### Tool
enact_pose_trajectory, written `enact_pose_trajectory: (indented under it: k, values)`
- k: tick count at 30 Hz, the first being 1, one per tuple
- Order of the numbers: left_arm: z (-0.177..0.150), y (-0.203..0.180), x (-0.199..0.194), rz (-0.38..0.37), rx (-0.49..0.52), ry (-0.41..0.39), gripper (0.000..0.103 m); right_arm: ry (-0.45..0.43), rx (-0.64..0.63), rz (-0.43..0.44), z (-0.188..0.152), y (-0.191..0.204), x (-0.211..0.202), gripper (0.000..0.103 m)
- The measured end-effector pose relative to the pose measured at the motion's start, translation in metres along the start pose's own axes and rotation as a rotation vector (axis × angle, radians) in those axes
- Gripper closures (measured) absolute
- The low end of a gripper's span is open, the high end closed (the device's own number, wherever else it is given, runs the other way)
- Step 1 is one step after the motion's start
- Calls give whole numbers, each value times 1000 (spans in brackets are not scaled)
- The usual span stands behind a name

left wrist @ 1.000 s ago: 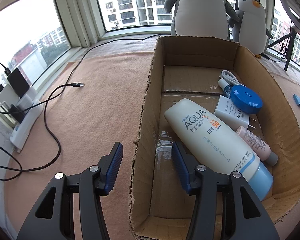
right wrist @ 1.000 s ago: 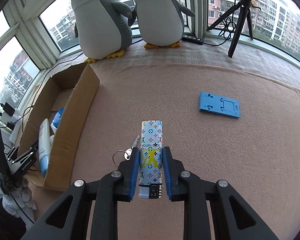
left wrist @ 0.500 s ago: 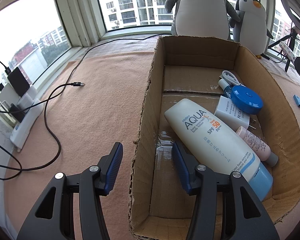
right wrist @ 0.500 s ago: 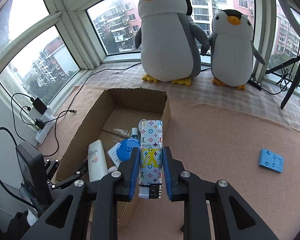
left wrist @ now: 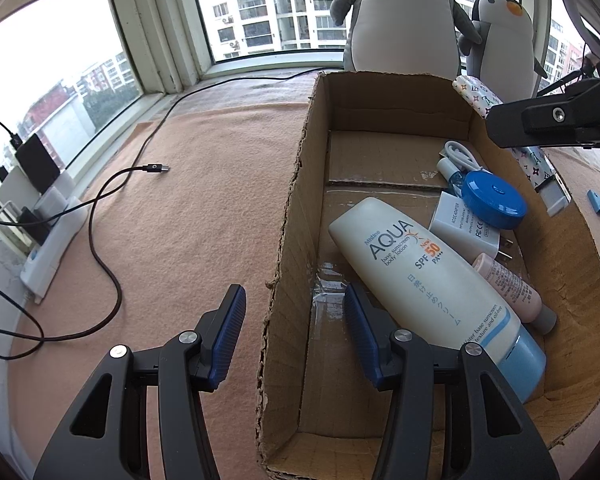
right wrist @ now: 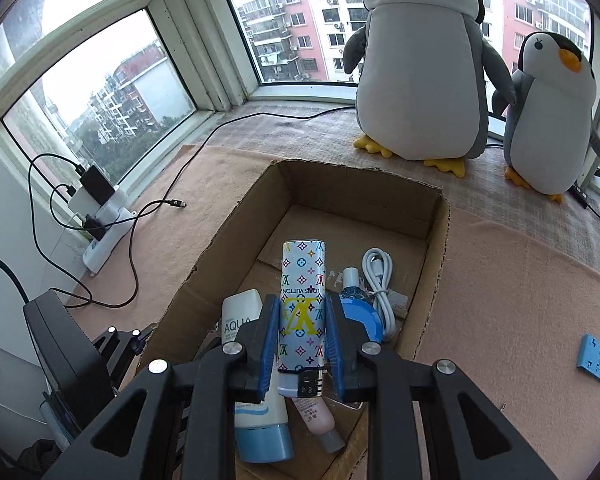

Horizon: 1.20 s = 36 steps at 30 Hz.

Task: Organize rigid objects
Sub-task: 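Carry the lighter into the box and open the right gripper, then move the right tool to the key ring and grasp its black fob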

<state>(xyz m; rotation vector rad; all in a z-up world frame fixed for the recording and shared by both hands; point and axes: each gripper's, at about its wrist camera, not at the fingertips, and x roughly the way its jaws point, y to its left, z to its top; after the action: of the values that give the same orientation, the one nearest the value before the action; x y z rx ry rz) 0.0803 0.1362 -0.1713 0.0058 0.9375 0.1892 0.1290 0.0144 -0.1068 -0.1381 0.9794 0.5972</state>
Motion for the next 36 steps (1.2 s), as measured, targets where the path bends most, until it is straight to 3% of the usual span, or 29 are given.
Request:
enact_pose_trajectory:
  k: [5, 7, 8, 9, 22, 34, 36]
  values:
    - [0, 0, 0, 3, 1, 1, 52, -6, -12, 14, 3, 5, 1, 77]
    - [0, 0, 0, 5, 2, 1, 52, -28, -5, 13, 3, 5, -2, 45]
    - [0, 0, 0, 5, 2, 1, 52, -53, 2, 2, 2, 3, -5, 22]
    - [-1, 0, 0, 5, 2, 0, 52, -76, 5, -1, 2, 2, -9, 18]
    - [-1, 0, 0, 6, 3, 0, 52, -119, 32, -33, -15, -38, -46, 18]
    - [-1, 0, 0, 7, 5, 1, 52, -49, 108, -121, -62, -111, -89, 18]
    - [0, -1, 0, 7, 5, 1, 52, -23, 115, -127, -70, -119, -89, 22]
